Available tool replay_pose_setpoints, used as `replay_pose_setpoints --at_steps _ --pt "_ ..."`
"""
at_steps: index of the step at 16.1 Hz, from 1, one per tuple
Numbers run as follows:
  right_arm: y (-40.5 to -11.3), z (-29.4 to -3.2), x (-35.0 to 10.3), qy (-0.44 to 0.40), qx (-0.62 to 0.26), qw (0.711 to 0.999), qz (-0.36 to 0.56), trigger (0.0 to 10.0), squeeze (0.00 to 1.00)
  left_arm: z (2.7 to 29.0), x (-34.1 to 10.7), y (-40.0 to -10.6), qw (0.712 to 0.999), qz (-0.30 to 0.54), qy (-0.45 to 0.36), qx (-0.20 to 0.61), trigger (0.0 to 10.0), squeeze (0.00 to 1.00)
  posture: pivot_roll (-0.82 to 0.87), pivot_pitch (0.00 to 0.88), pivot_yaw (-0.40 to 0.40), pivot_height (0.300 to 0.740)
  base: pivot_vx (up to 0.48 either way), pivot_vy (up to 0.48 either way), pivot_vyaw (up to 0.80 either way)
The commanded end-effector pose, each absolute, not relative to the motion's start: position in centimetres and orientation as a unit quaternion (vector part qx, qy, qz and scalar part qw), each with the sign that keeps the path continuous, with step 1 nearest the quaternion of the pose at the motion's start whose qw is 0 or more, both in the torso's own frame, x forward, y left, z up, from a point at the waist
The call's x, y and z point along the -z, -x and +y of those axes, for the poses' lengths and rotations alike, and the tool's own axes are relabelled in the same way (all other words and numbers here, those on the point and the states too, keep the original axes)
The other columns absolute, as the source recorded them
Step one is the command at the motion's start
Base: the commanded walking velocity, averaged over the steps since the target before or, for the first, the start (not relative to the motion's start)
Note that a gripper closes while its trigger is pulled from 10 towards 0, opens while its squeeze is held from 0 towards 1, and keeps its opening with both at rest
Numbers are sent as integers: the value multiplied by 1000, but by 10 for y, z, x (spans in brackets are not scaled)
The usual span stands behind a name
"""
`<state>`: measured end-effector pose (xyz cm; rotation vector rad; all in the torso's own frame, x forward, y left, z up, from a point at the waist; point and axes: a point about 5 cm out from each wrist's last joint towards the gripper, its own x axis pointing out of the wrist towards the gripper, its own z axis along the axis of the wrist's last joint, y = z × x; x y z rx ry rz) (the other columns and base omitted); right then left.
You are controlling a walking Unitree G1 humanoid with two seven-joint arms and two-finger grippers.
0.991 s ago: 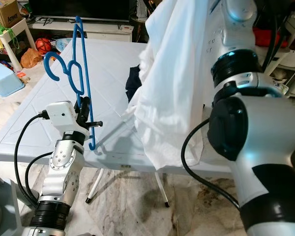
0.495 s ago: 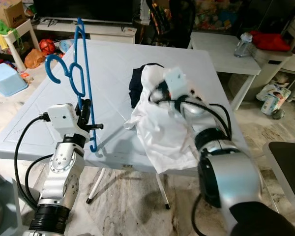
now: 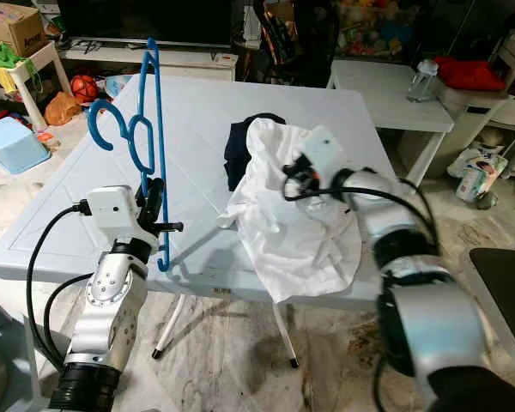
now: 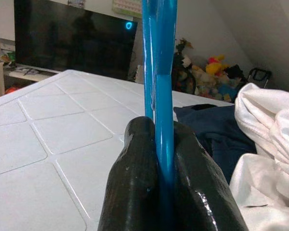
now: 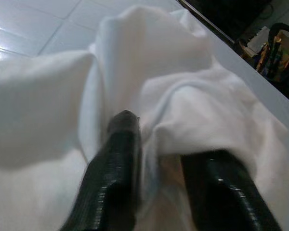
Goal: Hang hanger
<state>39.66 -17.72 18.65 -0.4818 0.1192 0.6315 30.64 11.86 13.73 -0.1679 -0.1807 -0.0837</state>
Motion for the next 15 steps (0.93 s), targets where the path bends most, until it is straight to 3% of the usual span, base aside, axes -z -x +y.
replay_pose_setpoints --at_steps 1,7,9,15 --pt "-396 -184 -192 227 -308 923 53 10000 1000 118 -123 -303 994 -53 82 44 10000 0 -34 0 -41 740 0 0 0" --pt "-374 -225 -191 220 -369 898 92 10000 1000 118 -123 -302 994 -48 80 52 10000 0 -42 0 -30 740 0 0 0" --pt "-365 -247 -195 230 -369 894 108 10000 1000 118 -122 -301 994 -45 79 54 10000 0 -43 0 -26 740 0 0 0" --pt "-351 -277 -199 261 -357 885 145 10000 1000 119 -122 -300 994 -42 78 59 10000 0 -45 0 -20 740 0 0 0"
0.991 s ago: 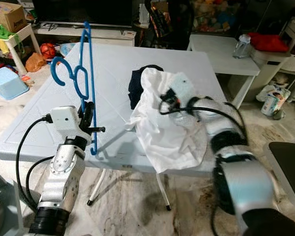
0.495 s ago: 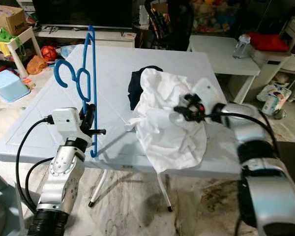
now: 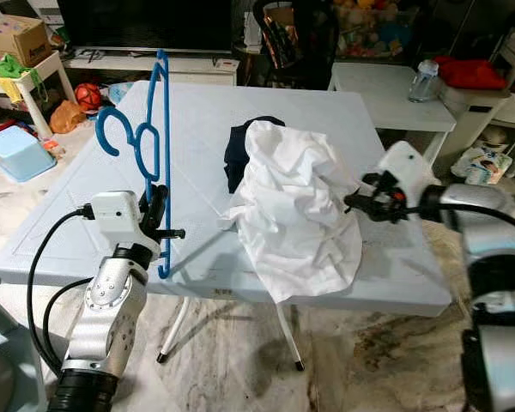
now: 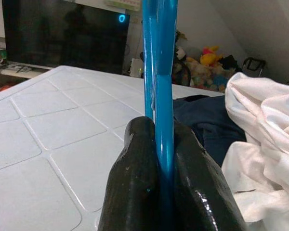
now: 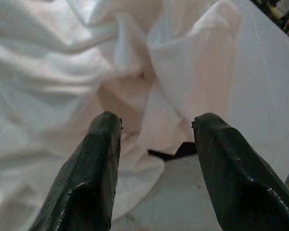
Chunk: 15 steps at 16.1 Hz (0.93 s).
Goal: Hang hanger
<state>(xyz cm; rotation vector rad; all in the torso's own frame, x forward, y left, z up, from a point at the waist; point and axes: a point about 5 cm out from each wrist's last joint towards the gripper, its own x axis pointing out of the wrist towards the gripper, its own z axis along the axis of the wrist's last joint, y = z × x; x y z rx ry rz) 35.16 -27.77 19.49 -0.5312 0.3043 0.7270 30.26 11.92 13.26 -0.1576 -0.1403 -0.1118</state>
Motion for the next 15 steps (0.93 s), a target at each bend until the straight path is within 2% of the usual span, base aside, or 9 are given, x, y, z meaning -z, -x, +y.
replay_pose_setpoints --at_steps 1,4,5,9,12,15 --pt "-346 -279 -191 263 -376 873 165 10000 1000 119 -122 -300 994 -42 77 59 10000 0 -44 0 -19 740 0 0 0" --pt "-328 -271 -166 255 -452 827 217 10000 1000 120 -122 -300 995 -40 76 58 10000 0 -41 0 -19 740 0 0 0" --pt "-318 -260 -153 241 -500 798 236 10000 1000 120 -122 -299 995 -40 76 59 10000 0 -37 0 -19 740 0 0 0" --pt "-309 -229 -135 181 -564 771 232 10000 1000 121 -123 -299 995 -39 75 58 10000 0 -27 0 -23 740 0 0 0" --pt "-319 -203 -124 145 -558 789 210 10000 1000 121 -123 -299 995 -38 75 59 10000 0 -22 0 -25 740 0 0 0" --pt "-342 -172 -116 128 -482 848 179 10000 1000 121 -123 -297 995 -38 76 59 10000 0 -12 0 -28 740 0 0 0"
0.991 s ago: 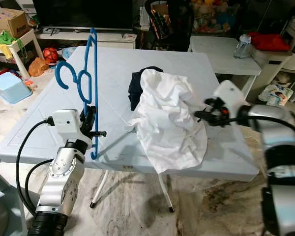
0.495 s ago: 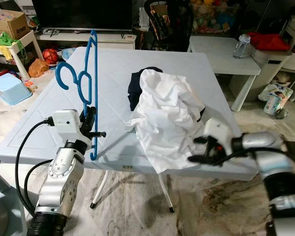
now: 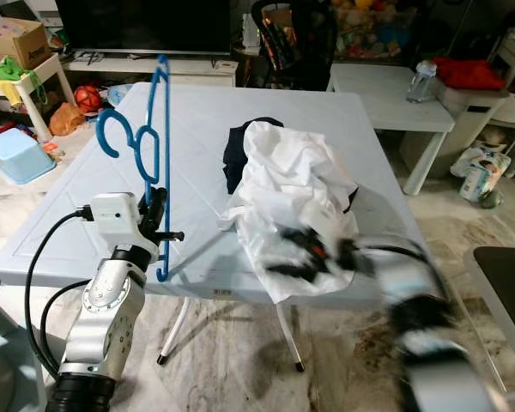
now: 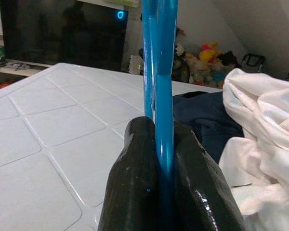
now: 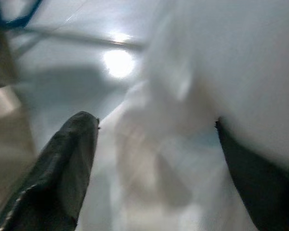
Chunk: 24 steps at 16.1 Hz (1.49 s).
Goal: Hang hanger
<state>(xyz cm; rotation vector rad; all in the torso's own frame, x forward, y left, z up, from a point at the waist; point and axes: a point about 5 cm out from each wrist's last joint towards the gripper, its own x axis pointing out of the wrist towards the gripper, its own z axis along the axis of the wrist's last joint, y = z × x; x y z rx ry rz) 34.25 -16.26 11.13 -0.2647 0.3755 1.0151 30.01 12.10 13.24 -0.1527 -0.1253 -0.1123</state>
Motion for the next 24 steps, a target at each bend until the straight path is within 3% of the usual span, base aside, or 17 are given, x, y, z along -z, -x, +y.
replay_pose_setpoints --at_steps 1,2,3,6,8,10,11,13,14,19,24 --pt "-356 -164 -116 176 -404 884 158 10000 969 122 -123 -297 995 -37 75 59 10000 0 -6 0 -31 740 0 0 0" --pt "-366 -155 -125 202 -355 904 123 10000 973 122 -123 -296 995 -36 74 58 10000 0 2 0 -33 740 0 0 0" --pt "-366 -143 -132 155 -372 910 96 10000 969 123 -123 -295 995 -35 73 56 10000 0 4 0 -37 740 0 0 0" --pt "-358 -152 -125 164 -394 898 109 10000 969 123 -121 -294 995 -33 73 54 10000 0 4 0 -43 740 0 0 0" --pt "-341 -170 -119 178 -447 868 122 10000 396 124 -119 -292 995 -26 76 61 10000 0 -7 0 -44 740 0 0 0" --pt "-329 -181 -116 192 -469 852 131 10000 0 123 -117 -289 994 -20 80 75 10000 0 -18 0 -39 740 0 0 0" --pt "-314 -201 -121 172 -473 857 109 10000 0 121 -116 -281 991 -16 75 107 10000 0 -26 0 -33 740 0 0 0" --pt "-310 -206 -124 152 -478 858 107 10000 0 123 -115 -280 991 -16 74 107 10000 0 -28 0 -28 740 0 0 0" --pt "-310 -210 -132 113 -466 873 90 10000 0 123 -114 -279 992 -14 71 106 10000 0 -32 0 -16 740 0 0 0" --pt "-316 -206 -149 72 -466 880 51 10000 0 116 -116 -280 991 -14 66 118 10000 0 -28 0 -16 740 0 0 0" --pt "-319 -202 -146 81 -450 888 54 10000 0 114 -117 -279 990 -12 69 122 10000 0 -26 0 -17 740 -230 0 0"
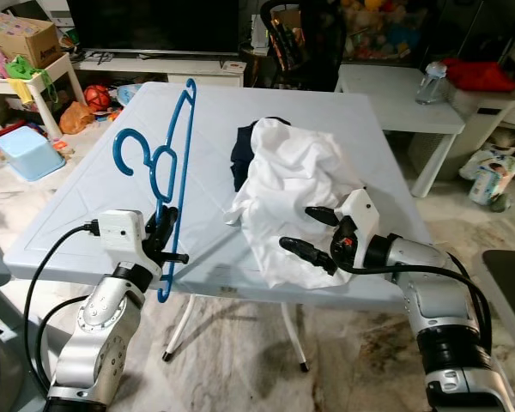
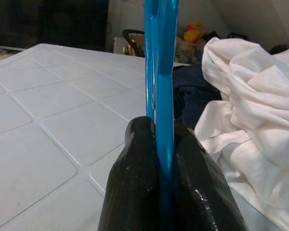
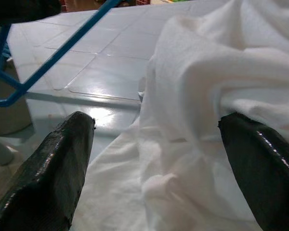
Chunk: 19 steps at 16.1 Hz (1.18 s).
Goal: Hang hanger
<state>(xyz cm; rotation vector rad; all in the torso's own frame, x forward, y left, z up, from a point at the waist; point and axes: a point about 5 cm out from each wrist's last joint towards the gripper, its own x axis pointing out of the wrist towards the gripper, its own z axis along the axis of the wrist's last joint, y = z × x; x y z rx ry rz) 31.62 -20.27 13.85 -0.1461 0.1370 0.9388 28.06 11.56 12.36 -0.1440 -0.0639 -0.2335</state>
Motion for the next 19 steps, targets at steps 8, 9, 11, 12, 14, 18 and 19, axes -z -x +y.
replay_pose_setpoints --at_steps 8,9,11,12,14,18,19 --pt "-320 -201 -144 86 -442 891 59 10000 0 112 -117 -280 990 -11 69 125 10000 0 -28 0 -15 740 -332 0 0" --pt "-321 -201 -144 87 -440 892 60 10000 0 112 -117 -280 990 -11 69 125 10000 0 -28 0 -15 740 -334 0 0" --pt "-322 -202 -143 88 -435 894 60 10000 0 112 -117 -280 990 -11 69 126 10000 0 -28 0 -15 740 -334 0 0" --pt "-324 -203 -142 90 -424 899 61 10000 0 112 -117 -281 990 -10 69 126 10000 0 -28 0 -15 740 -334 0 0" --pt "-325 -204 -139 88 -407 907 65 10000 0 112 -117 -281 990 -9 68 126 10000 0 -29 0 -15 740 -334 0 0" --pt "-330 -203 -128 84 -359 927 76 10000 0 111 -115 -281 989 -4 68 129 10000 0 -32 0 -13 740 -332 0 0" --pt "-332 -202 -125 81 -344 933 75 10000 0 110 -114 -281 989 -3 68 130 10000 0 -32 0 -14 740 -307 0 0"
